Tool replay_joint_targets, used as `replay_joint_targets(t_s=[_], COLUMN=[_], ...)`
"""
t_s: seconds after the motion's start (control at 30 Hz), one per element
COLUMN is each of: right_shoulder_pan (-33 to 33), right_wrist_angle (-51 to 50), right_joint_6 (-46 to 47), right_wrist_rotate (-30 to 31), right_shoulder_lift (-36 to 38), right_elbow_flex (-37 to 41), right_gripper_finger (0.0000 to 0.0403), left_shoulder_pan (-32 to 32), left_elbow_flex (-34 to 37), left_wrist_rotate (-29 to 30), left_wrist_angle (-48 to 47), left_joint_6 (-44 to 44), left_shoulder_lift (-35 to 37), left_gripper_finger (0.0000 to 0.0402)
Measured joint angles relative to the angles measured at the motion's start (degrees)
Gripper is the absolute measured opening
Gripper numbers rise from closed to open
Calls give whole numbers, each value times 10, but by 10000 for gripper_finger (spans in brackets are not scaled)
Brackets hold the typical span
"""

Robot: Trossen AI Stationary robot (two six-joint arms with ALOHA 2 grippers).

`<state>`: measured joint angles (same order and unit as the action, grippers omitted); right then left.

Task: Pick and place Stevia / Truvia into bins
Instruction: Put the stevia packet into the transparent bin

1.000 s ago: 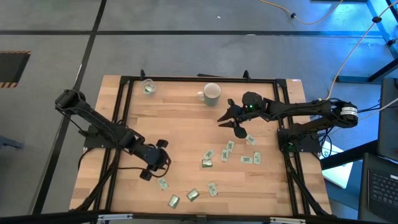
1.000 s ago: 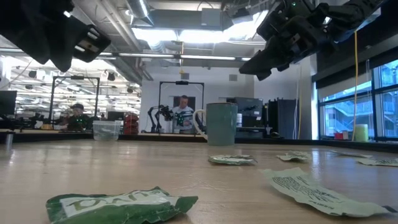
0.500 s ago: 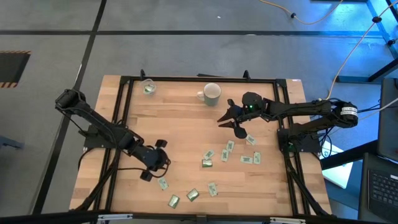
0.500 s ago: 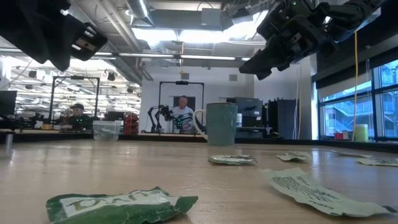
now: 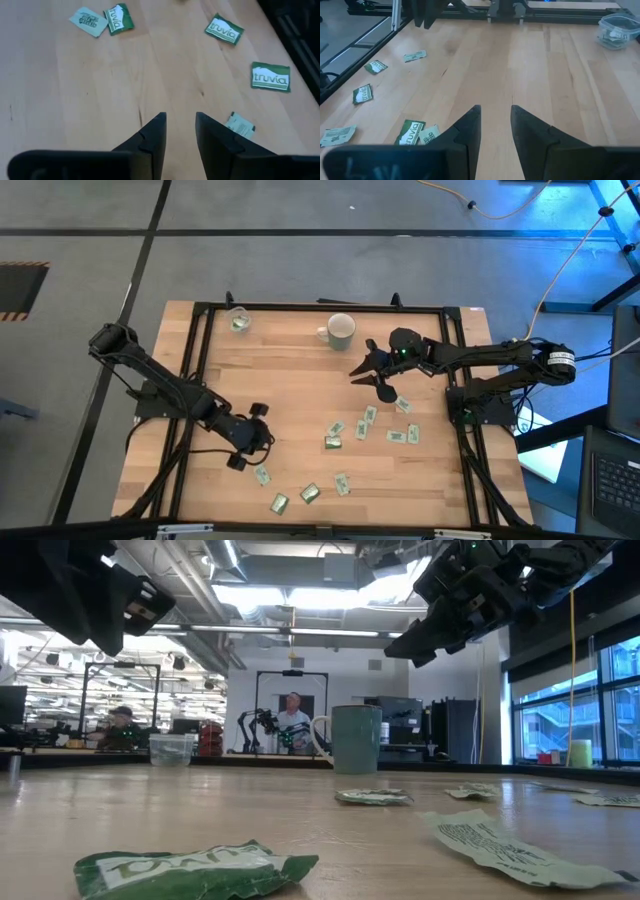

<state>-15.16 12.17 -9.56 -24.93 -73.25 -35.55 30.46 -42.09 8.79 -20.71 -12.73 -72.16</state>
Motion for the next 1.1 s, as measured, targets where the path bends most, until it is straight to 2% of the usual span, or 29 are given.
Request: replay_joint_targets(t_s=[0.23,0.43,0.63,1.1], right_shoulder_pan=[0,0,0,0], right_wrist_angle=[0,0,3,9], right_joint_6=[0,0,2,5], right_wrist_rotate=[0,0,-1,-1], right_shoulder_lift=[0,0,0,0], right_elbow_flex=[0,0,0,0], right_gripper_finger=[110,110,110,110], left_shoulder_pan=[0,7,12,54], left_elbow_flex=[0,0,-1,-3], left_wrist_rotate=[-15,-45,-116,-111], left_wrist_angle=[0,29,77,79], left_joint_6=[0,14,15,-60], left_shoulder_lift=[-14,-73,-131,-218], left_gripper_finger=[98,106,110,82])
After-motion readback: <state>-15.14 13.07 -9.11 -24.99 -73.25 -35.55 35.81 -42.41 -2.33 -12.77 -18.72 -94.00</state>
